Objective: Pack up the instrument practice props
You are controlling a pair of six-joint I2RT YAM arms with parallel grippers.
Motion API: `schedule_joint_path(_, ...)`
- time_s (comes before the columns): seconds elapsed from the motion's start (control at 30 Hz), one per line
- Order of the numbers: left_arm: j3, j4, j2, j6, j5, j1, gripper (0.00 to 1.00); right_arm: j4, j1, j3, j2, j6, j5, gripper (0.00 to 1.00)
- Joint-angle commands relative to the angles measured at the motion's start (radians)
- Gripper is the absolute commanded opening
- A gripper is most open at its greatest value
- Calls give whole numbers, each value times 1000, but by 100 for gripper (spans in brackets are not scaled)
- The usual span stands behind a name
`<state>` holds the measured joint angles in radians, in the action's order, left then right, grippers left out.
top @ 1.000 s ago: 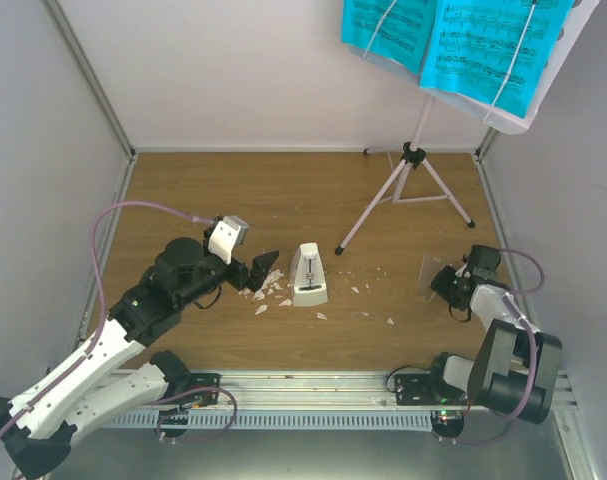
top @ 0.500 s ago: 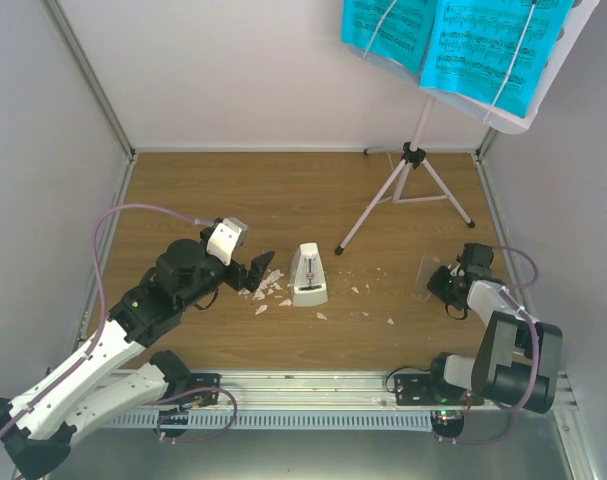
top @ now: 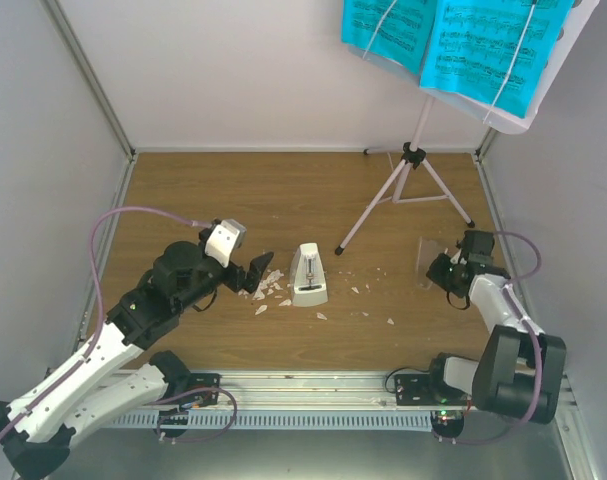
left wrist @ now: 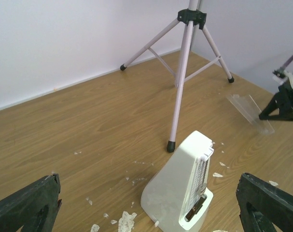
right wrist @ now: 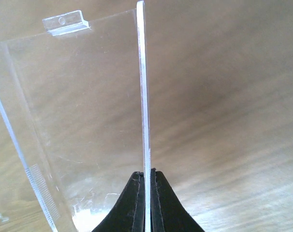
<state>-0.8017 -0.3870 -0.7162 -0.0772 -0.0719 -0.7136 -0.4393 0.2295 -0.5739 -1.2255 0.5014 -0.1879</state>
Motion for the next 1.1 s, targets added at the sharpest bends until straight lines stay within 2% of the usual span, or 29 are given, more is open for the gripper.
schedule_joint_path(0.0, 15, 51, 6, 15, 47, 2, 99, -110, -67, -93, 76, -8, -54, 0)
schedule_joint_path(0.3, 17, 134, -48, 36, 347, -7, 98, -353, -320, -115, 178, -8, -175, 0)
schedule_joint_path(0.43, -25, 141, -126, 82, 450, -83, 95, -407, -458, -103, 242, 39, -206, 1)
schedule_joint_path(0.6, -80, 121, -230, 198, 438, -301, 91, -465, -613, -114, 284, 90, -270, 1)
schedule_joint_path(0.77, -106, 94, -343, 285, 316, -493, 85, -523, -766, -138, 274, 103, -283, 1)
schedule_joint_path(0.87, -117, 84, -399, 326, 277, -543, 81, -566, -848, -155, 252, 92, -278, 1)
schedule_joint_path(1.0, -112, 55, -453, 422, 289, -569, 75, -614, -938, -187, 220, 71, -280, 0)
schedule_joint_path(1.07, -96, 48, -472, 457, 250, -572, 71, -643, -979, -214, 198, 56, -272, 0)
